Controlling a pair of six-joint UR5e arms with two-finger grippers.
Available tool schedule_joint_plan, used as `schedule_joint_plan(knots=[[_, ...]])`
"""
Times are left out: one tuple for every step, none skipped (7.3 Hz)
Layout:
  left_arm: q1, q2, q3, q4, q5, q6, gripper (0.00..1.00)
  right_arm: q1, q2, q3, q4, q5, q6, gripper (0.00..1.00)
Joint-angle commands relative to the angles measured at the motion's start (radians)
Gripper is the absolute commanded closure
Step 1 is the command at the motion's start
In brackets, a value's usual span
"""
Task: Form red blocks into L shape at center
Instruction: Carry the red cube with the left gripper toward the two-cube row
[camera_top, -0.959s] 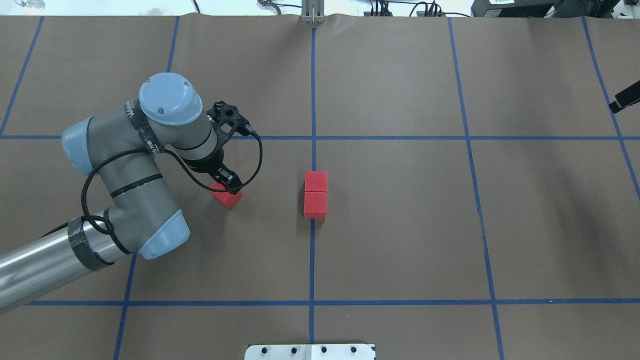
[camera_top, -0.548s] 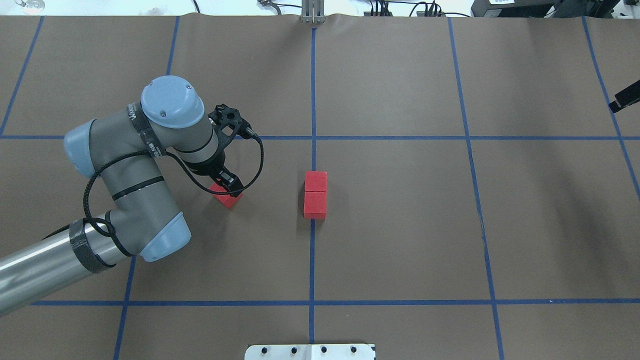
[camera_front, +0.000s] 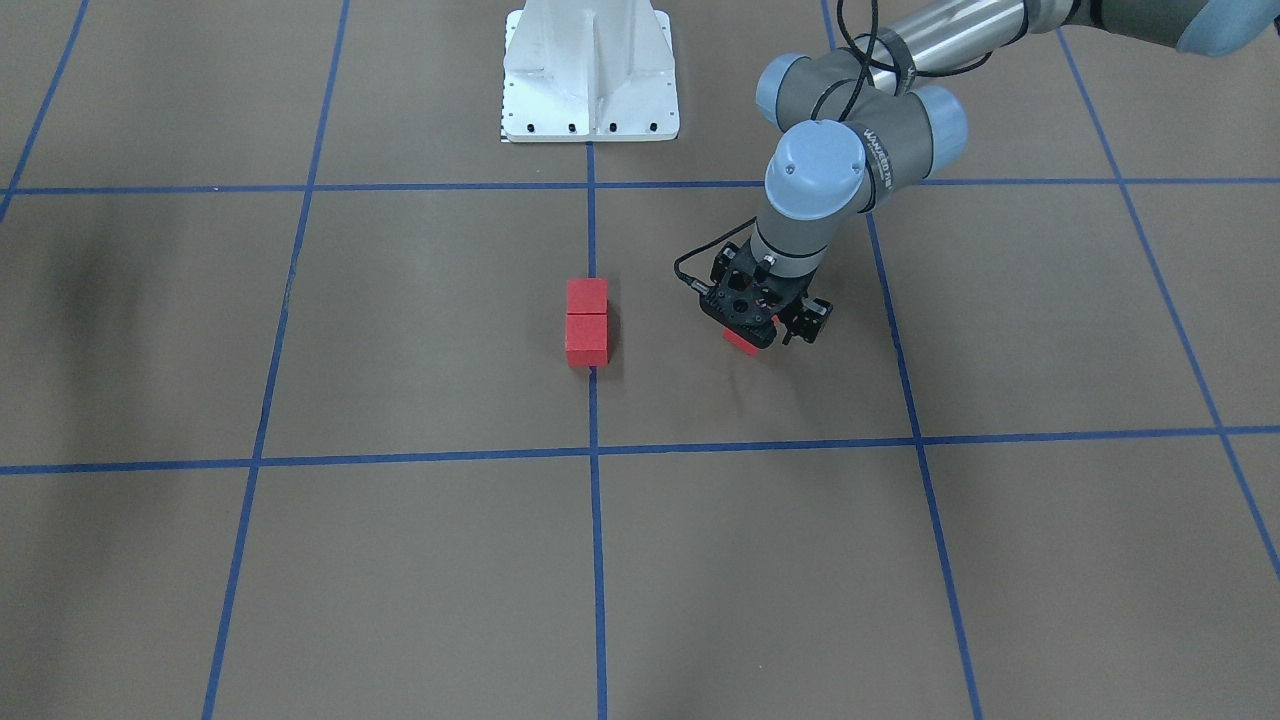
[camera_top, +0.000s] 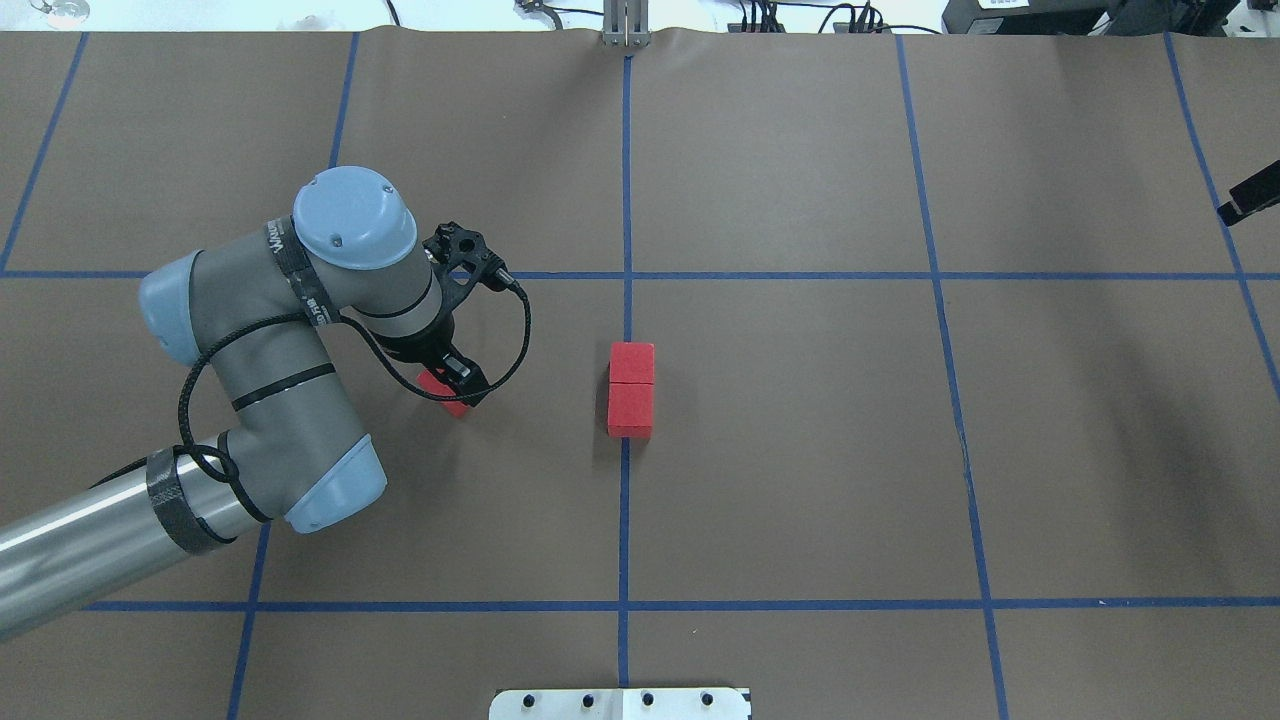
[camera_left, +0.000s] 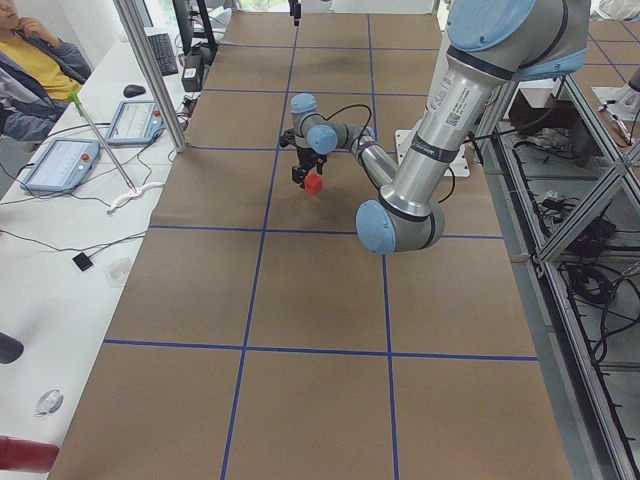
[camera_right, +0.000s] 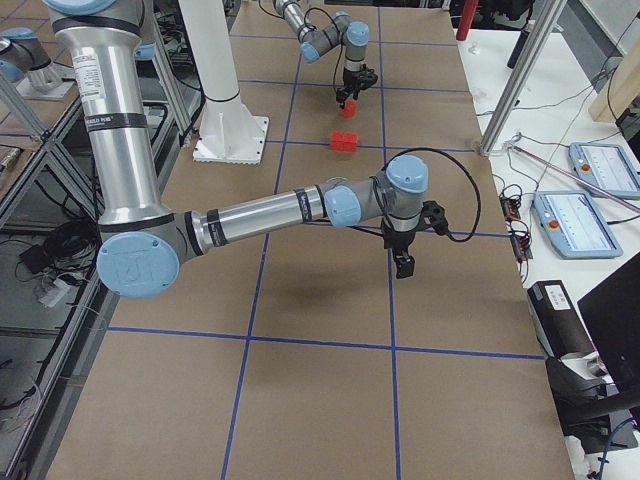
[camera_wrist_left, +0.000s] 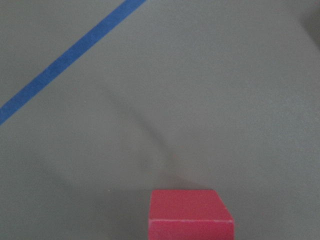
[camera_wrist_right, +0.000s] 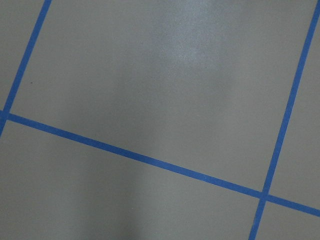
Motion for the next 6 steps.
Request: schedule_joint_plan(knots=[[0.001,0.000,0.005,0.003,-0.005,0.010,0.24,0.000,0.001,-0.002,0.000,0.000,0.000,0.00],[0.001,-0.002,-0.006,0.010,-0.007,0.012,0.35,0.000,0.001,-0.002,0.000,0.000,0.000,0.00],[0.000,-0.005,-0.011,0.014,-0.007,0.015,0.40,0.000,0.001,-0.002,0.000,0.000,0.000,0.00],[-0.002,-0.005,-0.012,0.016,-0.007,0.021,0.66,0.000,0.001,-0.002,0.000,0.000,0.000,0.00],[-0.002,-0.005,-0.009,0.016,-0.004,0.023,0.77,0.000,0.001,-0.002,0.000,0.000,0.000,0.00],[-0.010,-0.008,-0.015,0.016,-0.005,0.033,0.77,0.000,0.001,-0.002,0.000,0.000,0.000,0.00]])
